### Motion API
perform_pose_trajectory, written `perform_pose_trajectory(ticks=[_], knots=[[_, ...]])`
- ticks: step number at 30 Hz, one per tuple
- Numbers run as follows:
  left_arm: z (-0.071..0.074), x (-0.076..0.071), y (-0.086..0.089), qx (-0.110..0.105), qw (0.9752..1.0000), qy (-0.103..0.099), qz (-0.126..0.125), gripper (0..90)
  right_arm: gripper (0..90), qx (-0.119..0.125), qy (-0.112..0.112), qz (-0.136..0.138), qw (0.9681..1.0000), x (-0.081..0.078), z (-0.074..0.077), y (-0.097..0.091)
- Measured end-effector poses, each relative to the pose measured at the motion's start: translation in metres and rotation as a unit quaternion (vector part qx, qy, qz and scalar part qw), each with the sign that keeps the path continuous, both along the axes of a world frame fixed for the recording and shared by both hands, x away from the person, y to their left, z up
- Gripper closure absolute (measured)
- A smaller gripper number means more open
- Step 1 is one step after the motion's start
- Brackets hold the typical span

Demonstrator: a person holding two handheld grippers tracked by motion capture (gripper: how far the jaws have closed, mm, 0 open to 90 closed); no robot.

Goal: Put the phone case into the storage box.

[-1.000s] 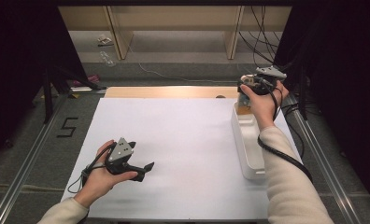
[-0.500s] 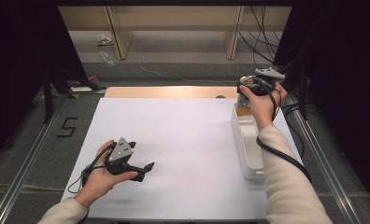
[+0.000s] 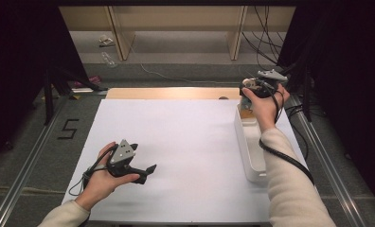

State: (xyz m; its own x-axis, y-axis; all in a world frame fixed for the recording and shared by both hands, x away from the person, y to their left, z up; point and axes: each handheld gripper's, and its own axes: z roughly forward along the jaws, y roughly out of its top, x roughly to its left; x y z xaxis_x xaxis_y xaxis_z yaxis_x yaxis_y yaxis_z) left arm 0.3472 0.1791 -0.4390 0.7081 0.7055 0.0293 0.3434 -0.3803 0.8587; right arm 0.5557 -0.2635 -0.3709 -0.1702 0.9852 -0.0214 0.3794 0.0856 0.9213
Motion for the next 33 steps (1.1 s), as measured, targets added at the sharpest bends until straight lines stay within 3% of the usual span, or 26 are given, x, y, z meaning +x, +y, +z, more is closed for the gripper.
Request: perform_pose_trajectory(ticks=[33], knots=[[-0.001, 0.000, -0.001, 0.000, 1.0000, 0.002, -0.002, 1.6, 11.6, -0.004, 0.020, 0.009, 0.9998, 0.004, -0.013, 0.002]])
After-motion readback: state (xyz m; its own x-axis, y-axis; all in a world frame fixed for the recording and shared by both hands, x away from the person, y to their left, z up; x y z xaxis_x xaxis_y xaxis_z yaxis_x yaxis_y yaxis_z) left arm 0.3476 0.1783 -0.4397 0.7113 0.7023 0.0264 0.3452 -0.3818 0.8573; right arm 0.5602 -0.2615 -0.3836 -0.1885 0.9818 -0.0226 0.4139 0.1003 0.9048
